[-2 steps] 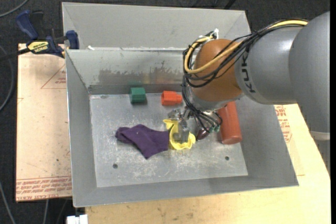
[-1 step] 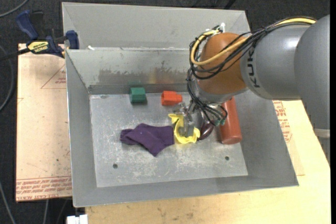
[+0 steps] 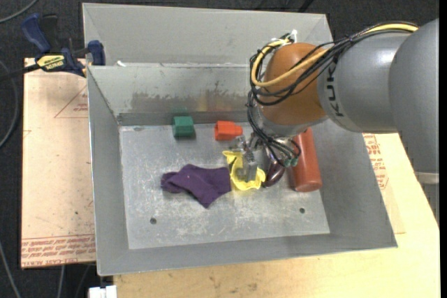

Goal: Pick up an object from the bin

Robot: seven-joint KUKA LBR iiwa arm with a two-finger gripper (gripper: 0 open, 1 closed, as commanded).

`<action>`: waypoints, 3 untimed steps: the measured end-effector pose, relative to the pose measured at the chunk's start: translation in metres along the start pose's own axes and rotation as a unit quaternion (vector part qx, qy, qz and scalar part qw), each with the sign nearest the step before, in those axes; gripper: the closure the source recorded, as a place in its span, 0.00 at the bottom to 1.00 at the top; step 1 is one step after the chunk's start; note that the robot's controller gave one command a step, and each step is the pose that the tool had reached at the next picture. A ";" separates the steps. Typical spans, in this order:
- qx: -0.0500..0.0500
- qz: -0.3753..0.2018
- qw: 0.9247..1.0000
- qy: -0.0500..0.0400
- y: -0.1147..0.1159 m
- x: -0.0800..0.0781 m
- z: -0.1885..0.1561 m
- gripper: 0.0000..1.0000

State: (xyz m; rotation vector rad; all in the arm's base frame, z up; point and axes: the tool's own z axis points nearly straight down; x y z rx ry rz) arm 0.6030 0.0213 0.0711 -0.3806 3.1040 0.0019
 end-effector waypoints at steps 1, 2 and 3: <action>-0.001 -0.003 1.000 -0.001 -0.003 -0.016 -0.128 1.00; -0.001 -0.002 1.000 -0.001 -0.003 -0.016 -0.128 1.00; -0.001 0.005 1.000 -0.004 0.005 -0.037 -0.273 1.00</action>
Offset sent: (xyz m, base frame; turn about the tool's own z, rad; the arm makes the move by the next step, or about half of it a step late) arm 0.0000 0.0000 0.0000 0.0000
